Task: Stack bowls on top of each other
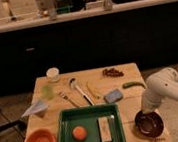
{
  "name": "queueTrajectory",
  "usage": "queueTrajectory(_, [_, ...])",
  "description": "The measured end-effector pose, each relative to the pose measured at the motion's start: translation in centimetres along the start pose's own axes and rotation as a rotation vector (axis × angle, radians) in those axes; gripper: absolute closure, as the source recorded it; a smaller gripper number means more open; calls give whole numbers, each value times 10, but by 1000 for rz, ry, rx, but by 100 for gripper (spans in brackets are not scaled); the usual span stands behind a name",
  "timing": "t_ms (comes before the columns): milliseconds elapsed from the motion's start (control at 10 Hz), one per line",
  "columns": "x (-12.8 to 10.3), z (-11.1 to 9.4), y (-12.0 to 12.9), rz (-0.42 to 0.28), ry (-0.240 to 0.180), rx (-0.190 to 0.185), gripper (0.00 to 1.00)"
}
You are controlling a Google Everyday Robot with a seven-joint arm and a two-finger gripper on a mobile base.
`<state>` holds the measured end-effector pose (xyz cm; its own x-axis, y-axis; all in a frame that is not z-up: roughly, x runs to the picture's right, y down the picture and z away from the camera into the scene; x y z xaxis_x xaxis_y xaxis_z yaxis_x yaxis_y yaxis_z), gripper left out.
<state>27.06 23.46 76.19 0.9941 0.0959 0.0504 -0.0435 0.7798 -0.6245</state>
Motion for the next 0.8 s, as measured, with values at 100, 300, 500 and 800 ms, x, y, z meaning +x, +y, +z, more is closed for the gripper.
queueTrajectory(100, [-2, -5, -2, -5, 5, 11, 100])
queueTrajectory(300, [-7, -19, -7, -15, 13, 39, 100])
queueTrajectory(500, [-10, -30, -11, -23, 18, 62, 100])
queueTrajectory(800, [-15, -44, -18, -34, 21, 99, 100])
